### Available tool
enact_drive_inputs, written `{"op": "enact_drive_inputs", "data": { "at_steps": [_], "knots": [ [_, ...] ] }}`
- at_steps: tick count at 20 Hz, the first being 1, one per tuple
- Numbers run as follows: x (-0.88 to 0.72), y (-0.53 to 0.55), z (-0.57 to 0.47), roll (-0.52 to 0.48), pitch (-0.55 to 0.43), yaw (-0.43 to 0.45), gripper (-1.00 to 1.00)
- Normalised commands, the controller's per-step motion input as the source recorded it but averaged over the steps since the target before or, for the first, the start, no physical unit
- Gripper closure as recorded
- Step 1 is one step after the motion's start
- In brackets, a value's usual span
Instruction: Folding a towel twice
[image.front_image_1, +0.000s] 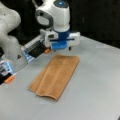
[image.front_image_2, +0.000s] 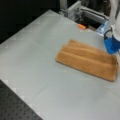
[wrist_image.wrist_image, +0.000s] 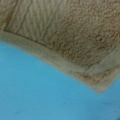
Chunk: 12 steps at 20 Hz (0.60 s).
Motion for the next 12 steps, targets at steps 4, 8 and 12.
{"op": "enact_drive_inputs", "data": {
  "at_steps": [4,8,12],
  "knots": [
    [-0.04,0.07,0.20,0.062,0.128,0.005,-1.00],
    [0.26,0.10,0.09,-0.036,0.006,0.054,-1.00],
    [0.57,0.10,0.03,-0.101,-0.117,0.217,-1.00]
  ]
}}
